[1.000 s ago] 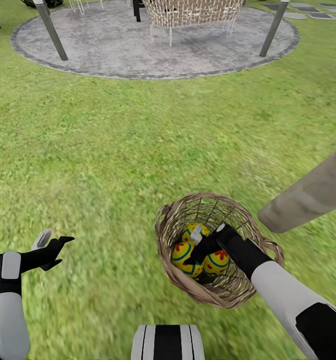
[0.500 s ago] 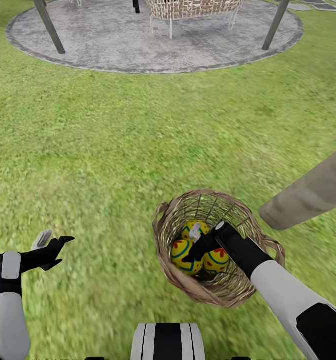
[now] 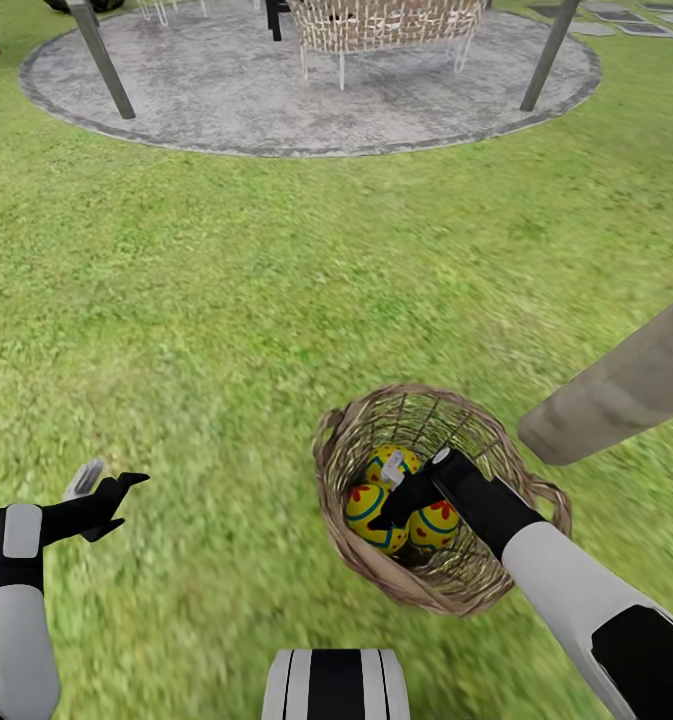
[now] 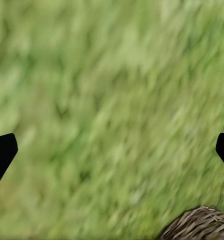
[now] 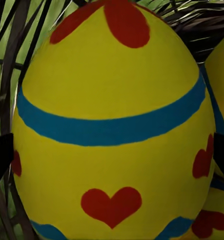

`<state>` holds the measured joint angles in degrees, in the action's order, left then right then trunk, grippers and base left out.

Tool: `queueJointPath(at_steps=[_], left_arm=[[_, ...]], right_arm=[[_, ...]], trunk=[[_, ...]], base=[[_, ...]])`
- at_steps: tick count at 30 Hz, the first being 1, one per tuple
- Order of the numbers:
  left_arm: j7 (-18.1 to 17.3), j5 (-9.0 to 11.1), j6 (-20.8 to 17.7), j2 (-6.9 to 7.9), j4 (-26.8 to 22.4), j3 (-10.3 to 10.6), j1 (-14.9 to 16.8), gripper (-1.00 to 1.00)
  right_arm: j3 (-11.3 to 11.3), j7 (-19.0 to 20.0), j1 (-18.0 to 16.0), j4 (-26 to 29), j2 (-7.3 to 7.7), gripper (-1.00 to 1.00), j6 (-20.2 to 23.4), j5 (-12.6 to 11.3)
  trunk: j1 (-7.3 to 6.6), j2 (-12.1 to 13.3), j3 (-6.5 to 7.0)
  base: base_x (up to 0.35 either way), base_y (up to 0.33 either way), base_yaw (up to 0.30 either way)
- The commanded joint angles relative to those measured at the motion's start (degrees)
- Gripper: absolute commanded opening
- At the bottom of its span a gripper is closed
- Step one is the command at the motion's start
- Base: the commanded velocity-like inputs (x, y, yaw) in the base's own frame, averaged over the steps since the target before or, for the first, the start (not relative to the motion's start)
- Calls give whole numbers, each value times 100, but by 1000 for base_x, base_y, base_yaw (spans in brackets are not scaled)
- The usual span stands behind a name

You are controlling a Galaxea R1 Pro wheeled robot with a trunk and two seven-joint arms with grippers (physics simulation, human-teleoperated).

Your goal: Take the three Easter eggs out of the wicker basket on the lawn in the garden, then place them on the lawn next to a single tree (choose any tree) so that all three eggs are next to the same tree and none are left in the basket.

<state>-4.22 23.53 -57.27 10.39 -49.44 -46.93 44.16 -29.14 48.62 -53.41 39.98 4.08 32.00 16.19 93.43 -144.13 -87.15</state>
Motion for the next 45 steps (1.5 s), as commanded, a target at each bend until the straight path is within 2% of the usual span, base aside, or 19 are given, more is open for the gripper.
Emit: queueJointPath(at_steps=[1,5,23,27,36,37,39,40,42,45], left_arm=[[-44,-41,-29,-2,-4,-18,5,100],[-44,-41,-23,-2,-10,-18,5,100],[-44,-41,-30,-2,13,-18,5,100],[-44,-41,-30,-2,13,-18,5,100],[-36,-43,-21,-10,13,-13,5,100],[-35,-42,-19,-11,13,45,5,100],[-42,-41,-21,-4,13,376,5,100],[-43,-41,-21,-1,13,441,5,100],[-44,-41,-21,0,13,498,4,100],[-44,-41,-21,1,13,509,5,100]], right_arm=[[-13,25,-3,10,5,-100,-9,95],[-12,25,-2,10,5,-100,-9,95],[-21,60,-2,27,5,-100,-1,86],[-29,60,-2,41,5,-100,201,118],[-18,60,-3,206,23,-100,236,121],[-16,60,-3,278,27,-100,241,127],[-10,63,-3,344,33,-100,244,118],[-11,66,-3,361,37,-100,248,115],[-8,72,-3,455,41,-100,485,119],[-22,77,-2,1005,64,-100,771,115]], trunk=[[-3,0,18],[-6,1,41],[-52,25,439],[-63,31,528],[-86,43,727],[-88,44,749],[-94,47,794],[-96,48,816],[-101,51,860],[-109,55,927]], base=[[0,0,0],[0,0,0],[0,0,0],[0,0,0],[0,0,0],[0,0,0],[0,0,0],[0,0,0],[0,0,0],[0,0,0]])
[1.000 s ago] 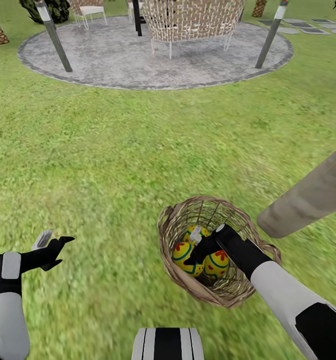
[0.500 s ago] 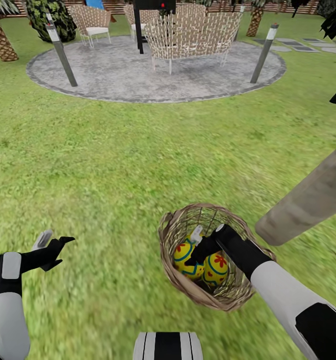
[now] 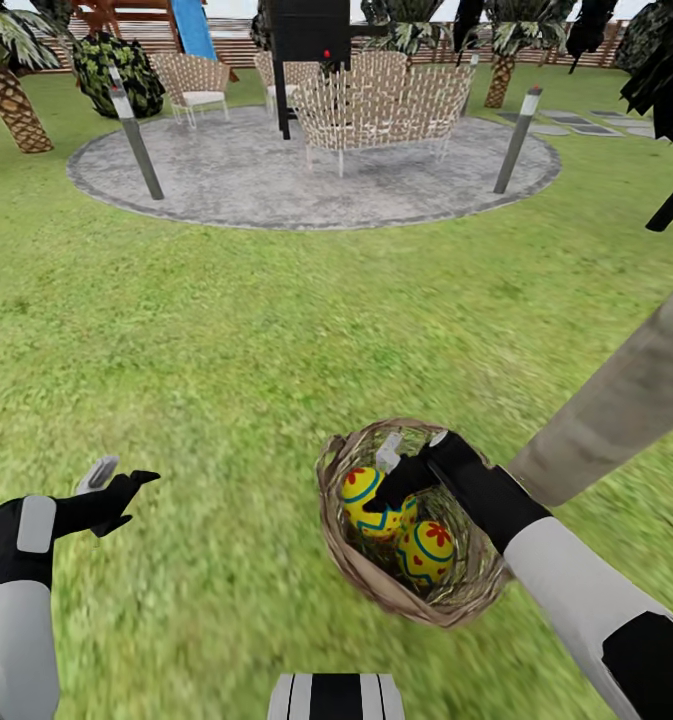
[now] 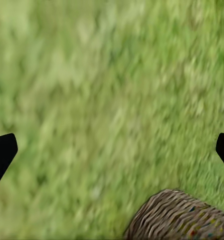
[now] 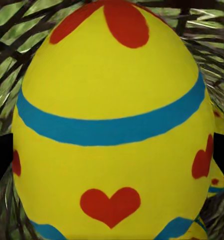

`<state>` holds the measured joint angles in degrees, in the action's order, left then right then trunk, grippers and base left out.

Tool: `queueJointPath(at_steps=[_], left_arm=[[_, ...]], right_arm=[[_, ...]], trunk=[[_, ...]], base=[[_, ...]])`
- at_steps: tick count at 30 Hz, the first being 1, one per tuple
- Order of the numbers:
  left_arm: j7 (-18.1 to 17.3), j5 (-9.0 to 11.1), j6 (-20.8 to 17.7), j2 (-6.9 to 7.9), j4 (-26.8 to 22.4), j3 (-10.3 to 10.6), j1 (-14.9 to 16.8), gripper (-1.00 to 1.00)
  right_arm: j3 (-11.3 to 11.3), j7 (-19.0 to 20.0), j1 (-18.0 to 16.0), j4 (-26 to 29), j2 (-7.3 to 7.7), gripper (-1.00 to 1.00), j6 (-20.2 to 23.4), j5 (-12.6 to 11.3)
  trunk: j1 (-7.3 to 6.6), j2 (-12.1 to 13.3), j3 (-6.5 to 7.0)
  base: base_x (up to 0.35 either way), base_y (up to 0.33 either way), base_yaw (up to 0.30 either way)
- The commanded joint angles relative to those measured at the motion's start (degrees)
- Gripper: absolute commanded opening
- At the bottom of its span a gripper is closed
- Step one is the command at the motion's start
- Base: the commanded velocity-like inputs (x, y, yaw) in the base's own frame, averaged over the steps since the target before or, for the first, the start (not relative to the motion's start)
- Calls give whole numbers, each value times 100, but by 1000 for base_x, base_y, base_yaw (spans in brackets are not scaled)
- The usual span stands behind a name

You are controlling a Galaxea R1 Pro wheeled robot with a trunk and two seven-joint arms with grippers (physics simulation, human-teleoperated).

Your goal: Take the three Easter eggs out of the wicker basket on the lawn in the garden, then place them on the lawn next to a single tree (choose any tree) so that all three eggs are next to the same tree and none are left in the basket.

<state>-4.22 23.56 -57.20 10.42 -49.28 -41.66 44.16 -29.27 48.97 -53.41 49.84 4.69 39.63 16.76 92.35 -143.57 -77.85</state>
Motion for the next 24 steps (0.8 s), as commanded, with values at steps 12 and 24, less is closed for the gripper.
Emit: queueJointPath(at_steps=[12,24], left_arm=[[-27,-54,-54,1,-2,34,5,100],[-35,-29,-47,-97,-2,787,4,100]], right_arm=[[-4,591,16,151,786,-100,212,11],[2227,2575,76,759,987,-100,220,-233]], trunk=[[-31,15,262],[-62,31,528]], base=[[0,0,0],[0,0,0]])
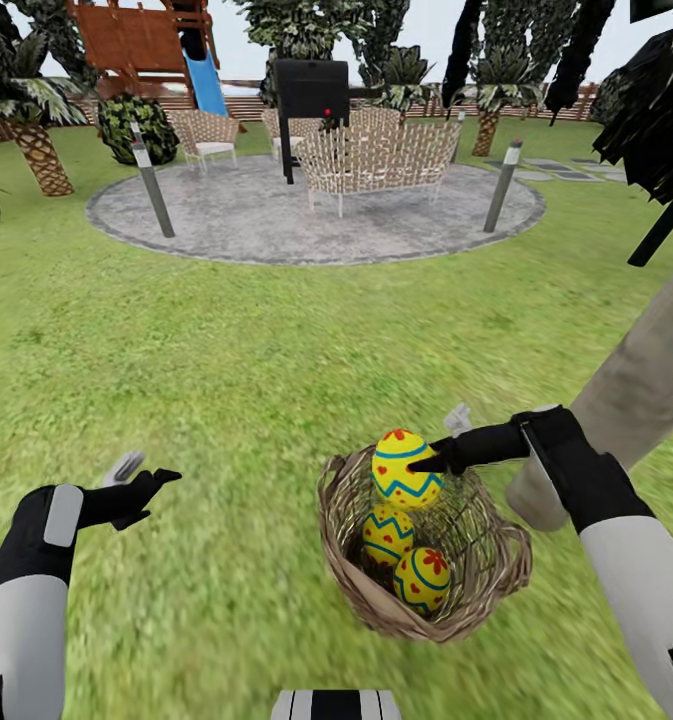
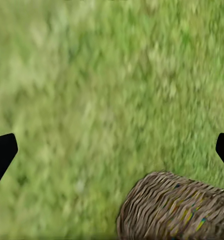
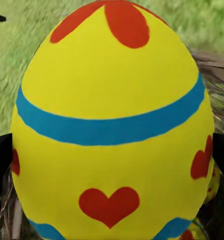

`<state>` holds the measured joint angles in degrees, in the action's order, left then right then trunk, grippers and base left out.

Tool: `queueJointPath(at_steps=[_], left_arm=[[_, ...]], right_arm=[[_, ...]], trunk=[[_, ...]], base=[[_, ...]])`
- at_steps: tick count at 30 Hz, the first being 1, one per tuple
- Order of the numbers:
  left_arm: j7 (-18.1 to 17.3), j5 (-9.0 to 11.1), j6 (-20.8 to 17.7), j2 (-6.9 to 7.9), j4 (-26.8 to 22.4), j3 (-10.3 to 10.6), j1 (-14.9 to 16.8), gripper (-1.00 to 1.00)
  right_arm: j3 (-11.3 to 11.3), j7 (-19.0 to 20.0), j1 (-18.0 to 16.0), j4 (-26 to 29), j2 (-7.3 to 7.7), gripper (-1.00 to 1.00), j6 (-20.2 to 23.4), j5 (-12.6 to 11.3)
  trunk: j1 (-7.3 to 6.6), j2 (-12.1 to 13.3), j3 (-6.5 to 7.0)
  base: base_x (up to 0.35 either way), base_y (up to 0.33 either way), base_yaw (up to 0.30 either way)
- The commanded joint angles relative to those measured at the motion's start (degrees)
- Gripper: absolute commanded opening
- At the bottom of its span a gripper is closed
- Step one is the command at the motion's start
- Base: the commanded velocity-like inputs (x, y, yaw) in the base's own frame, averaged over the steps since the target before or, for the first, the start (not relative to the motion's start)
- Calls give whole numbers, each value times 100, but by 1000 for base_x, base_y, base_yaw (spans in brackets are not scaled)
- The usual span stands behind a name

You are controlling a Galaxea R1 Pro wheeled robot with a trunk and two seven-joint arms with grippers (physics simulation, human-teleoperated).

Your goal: Take the three Easter eggs out of the wicker basket on the lawn in the garden, then place them on the lawn next to a single tree (choose any tree) so that all three eggs are next to the same tree and none are left in the basket.

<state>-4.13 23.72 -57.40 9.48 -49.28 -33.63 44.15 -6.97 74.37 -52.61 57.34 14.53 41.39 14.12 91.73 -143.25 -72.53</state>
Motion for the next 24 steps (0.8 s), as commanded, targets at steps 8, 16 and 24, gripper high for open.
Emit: queueJointPath(at_steps=[8,16,24], left_arm=[[-36,-52,-19,-162,-6,7,5,100],[-73,-33,-34,-214,-61,5,5,100],[-79,-26,-35,-209,-68,-2,5,100]], right_arm=[[1094,735,60,60,84,-100,52,-1085],[1537,1280,265,40,44,-100,501,-1260],[1540,1275,269,40,40,-100,502,-1247]], trunk=[[-137,241,148],[-313,562,292],[-488,883,435]], base=[[0,0,0],[-192,0,0],[-346,0,0]])
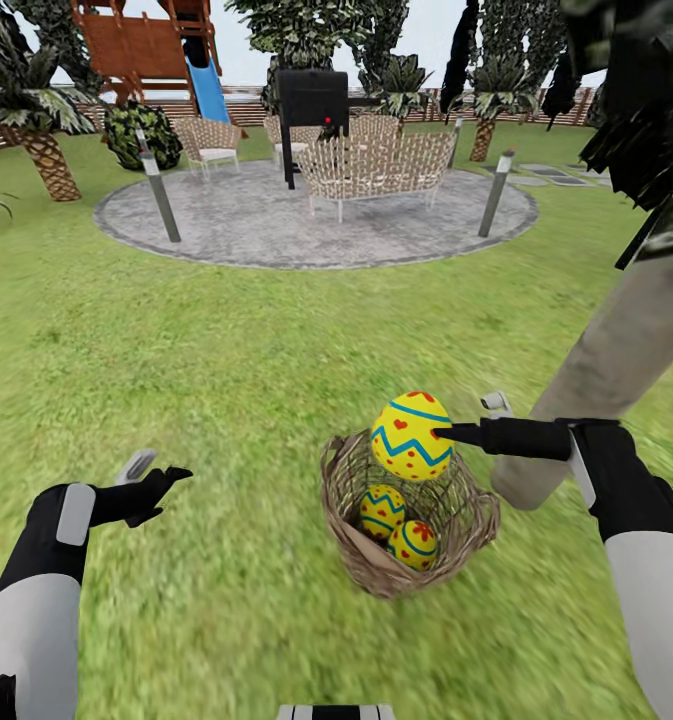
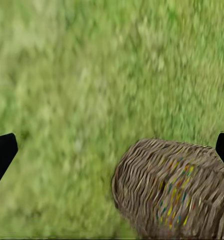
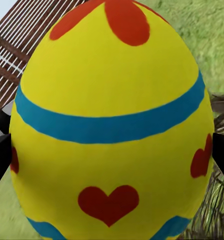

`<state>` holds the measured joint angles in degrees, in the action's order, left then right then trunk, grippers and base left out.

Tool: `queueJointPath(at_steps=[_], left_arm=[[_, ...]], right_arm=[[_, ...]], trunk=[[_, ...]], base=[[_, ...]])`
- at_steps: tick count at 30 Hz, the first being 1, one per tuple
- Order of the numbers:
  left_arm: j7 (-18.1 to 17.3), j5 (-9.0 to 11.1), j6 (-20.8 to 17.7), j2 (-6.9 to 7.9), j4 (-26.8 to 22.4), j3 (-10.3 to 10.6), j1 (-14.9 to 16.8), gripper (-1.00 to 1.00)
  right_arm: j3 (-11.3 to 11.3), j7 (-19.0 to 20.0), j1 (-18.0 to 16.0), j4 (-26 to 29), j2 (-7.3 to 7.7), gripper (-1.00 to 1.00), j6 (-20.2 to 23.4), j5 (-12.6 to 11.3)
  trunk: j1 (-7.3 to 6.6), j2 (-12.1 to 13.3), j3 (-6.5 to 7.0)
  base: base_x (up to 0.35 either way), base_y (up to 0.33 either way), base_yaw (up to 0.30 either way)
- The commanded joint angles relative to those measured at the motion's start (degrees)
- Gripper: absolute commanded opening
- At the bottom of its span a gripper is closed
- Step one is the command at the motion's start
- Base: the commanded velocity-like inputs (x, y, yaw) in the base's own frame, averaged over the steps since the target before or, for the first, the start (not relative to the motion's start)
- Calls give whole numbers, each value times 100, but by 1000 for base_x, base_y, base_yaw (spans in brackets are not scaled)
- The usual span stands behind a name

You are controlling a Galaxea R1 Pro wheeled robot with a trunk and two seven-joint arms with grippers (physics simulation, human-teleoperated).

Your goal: Take the three Easter eggs out of the wicker basket on the lawn in the garden, then place them on the lawn next to a single tree (choose any tree) so that all three eggs are next to the same tree and none are left in the basket.

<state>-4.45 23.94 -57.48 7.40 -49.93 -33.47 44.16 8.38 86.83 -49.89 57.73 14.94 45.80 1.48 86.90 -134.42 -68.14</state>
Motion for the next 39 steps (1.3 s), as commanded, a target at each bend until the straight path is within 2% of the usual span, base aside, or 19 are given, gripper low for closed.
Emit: queueJointPath(at_steps=[1,6,8,10,12,13,15,16,18,20,21,24,39], left_arm=[[-47,-47,-27,-2,-5,-18,5,100],[-57,-48,-18,28,-43,-39,5,100],[-130,-40,-5,24,-254,-42,5,100],[-568,-36,-7,5,-427,-35,5,100],[-1715,153,-18,33,-774,-42,-7,100],[-2480,395,-8,77,-869,-42,-35,100],[-3526,596,-3,157,-927,-1,-120,100],[-4238,637,-1,180,-942,101,-209,100],[-5693,665,-1,356,-1048,568,-475,100],[-6941,657,12,476,-1162,934,-587,100],[-7281,650,21,497,-1179,1014,-609,100],[-7440,647,26,514,-1185,1050,-619,100],[-7456,645,42,516,-1124,1047,-640,100]], right_arm=[[6,27,-3,1,0,-100,60,18],[6,33,-3,1,-8,-100,60,19],[6,35,-3,1,-8,-100,60,19],[6,30,-2,-5,-8,-100,55,19],[6,27,-3,-9,-8,-100,52,20],[6,27,-3,-12,-8,-100,52,22],[6,27,-3,-15,-8,-100,45,22],[6,26,-3,-17,-8,-100,40,20],[6,26,-3,-16,-8,-100,42,19],[6,26,-3,-21,-14,-100,48,19],[6,26,0,-24,-16,-100,47,19],[6,20,2,-25,-24,-100,46,26],[6,-8,5,-43,-26,-100,49,36]], trunk=[[-27,40,14],[-49,80,42],[-49,80,55],[-49,80,67],[-49,80,80],[-49,80,87],[-49,80,100],[-49,80,107],[-49,80,120],[-49,80,133],[-49,80,139],[-49,80,159],[-49,80,256]], base=[[-346,0,0],[-129,0,-61],[-6,0,-198],[-1,0,-210],[0,0,-213],[0,0,-213],[0,0,-213],[0,0,-213],[0,0,-213],[0,0,-214],[0,0,-213],[0,0,-213],[0,-76,-214]])
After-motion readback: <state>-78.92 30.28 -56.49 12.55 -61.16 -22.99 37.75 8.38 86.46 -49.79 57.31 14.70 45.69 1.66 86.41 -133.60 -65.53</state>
